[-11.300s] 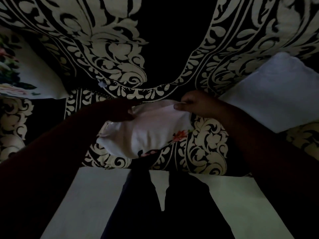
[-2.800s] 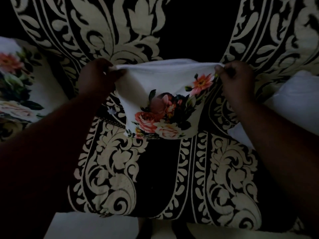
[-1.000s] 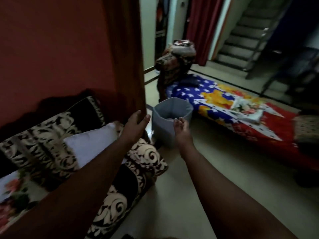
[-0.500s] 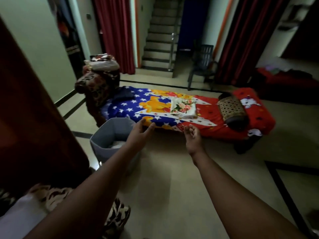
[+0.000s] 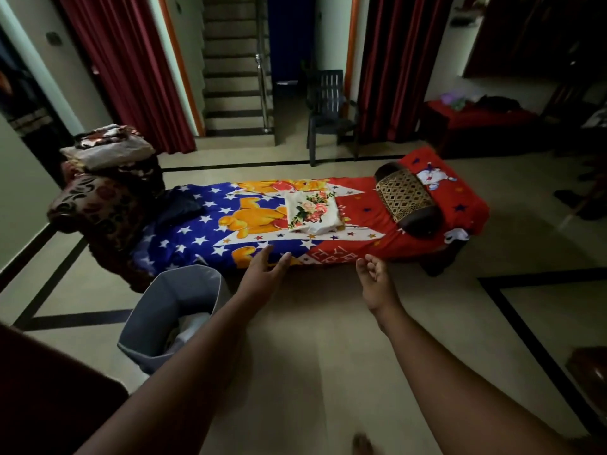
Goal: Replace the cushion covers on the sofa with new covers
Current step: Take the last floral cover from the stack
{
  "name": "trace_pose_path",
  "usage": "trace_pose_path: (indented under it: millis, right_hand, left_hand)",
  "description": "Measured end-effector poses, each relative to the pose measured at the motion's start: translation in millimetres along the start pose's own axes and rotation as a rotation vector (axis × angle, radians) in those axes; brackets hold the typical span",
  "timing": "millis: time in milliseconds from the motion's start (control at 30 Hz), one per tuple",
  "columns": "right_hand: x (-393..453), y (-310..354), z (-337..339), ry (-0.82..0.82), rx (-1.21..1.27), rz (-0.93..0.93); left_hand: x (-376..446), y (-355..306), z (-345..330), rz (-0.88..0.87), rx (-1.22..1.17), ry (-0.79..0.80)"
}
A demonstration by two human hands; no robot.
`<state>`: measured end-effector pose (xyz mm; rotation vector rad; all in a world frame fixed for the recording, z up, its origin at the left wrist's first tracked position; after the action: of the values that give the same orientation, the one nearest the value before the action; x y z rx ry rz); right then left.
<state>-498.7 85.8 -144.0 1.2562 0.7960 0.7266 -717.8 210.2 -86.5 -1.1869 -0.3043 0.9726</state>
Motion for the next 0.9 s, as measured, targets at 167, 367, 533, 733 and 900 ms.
trace_pose_path:
  millis: [167,367,533,733,900]
  right_hand:
    - [76.3,-15.3,20.6,-0.008,0.035,-0.028]
    - [177.3,-25.8,50.5,0.039,0.058,-0.084]
    - [260.7,-28.9,72.3,0.066,0.017,-0.136]
    - [357.0,-38.0,68.9,0.102,-0.011,-0.179]
    - [449.5,-55.8,50.4,0.116,-0.059,-0.230]
  left_hand:
    - [83.4,-15.2,-12.8,0.030,0.046,-0.002]
    - [181.7,-38.1,-29.7,0.101,0.081,-0.006]
    - [255.4,-51.3,-42.7,0.115,0.046,-0.011]
    - [351.6,-42.6,-39.4,0.157,0.028,0.013]
    - [450.0,-16.4,-20.6,0.204,0.039,0.056]
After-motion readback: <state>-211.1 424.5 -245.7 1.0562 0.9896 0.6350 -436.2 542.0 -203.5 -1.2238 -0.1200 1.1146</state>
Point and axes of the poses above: each hand's wrist, its own x-axis towards the middle knuckle, its own z-axis out of the back of the hand, y = z × x, the point moved 1 cm from there along x, towards the middle knuckle, and after that the axes turned 12 degrees about y, right-handed, at the moved point
